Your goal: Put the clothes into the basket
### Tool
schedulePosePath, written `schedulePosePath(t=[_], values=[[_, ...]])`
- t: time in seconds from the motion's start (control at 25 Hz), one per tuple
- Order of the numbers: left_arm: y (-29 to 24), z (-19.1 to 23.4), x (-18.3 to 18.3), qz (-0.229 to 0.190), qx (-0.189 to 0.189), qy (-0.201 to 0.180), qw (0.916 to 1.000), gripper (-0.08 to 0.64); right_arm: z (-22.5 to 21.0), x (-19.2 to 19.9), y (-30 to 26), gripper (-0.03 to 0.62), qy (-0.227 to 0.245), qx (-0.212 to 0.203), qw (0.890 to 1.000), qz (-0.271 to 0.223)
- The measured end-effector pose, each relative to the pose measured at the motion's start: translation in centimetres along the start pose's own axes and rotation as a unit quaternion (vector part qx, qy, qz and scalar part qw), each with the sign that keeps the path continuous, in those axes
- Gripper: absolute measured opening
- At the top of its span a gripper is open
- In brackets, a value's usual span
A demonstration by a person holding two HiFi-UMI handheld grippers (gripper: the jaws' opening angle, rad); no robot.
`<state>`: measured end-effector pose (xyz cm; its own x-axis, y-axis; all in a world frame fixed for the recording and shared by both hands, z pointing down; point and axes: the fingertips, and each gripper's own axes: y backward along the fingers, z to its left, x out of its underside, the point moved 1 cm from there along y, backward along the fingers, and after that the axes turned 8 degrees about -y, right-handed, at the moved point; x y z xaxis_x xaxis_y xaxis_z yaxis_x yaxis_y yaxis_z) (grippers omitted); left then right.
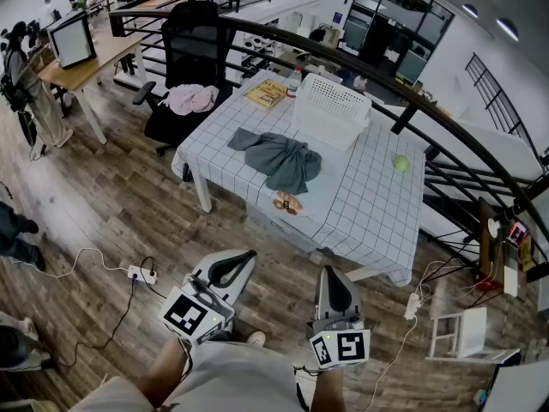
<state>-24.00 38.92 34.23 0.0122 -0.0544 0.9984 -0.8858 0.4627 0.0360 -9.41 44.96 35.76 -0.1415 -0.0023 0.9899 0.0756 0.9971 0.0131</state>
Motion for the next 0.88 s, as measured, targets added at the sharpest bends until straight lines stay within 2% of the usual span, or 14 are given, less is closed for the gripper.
schedulePosePath(t=[0.4, 0.68, 0.88], values=[[-0.3, -1.9, -0.2, 0.006, -0.011, -0.002, 0.9999, 0.005, -1.1, -0.8, 1.5, 0.017, 0.014, 0.004, 1.000, -0.010], [-0.1, -4.4, -0.2, 0.021, -0.022, -0.006, 0.9995, 0.005, -2.0, -1.0, 3.0, 0.018, 0.002, -0.013, 1.000, -0.013], [-1.1, -4.5, -0.1, 0.014, -0.025, -0.010, 0.9995, 0.005, -2.7, -0.9, 2.6, 0.018, 0.003, -0.014, 1.000, -0.011]])
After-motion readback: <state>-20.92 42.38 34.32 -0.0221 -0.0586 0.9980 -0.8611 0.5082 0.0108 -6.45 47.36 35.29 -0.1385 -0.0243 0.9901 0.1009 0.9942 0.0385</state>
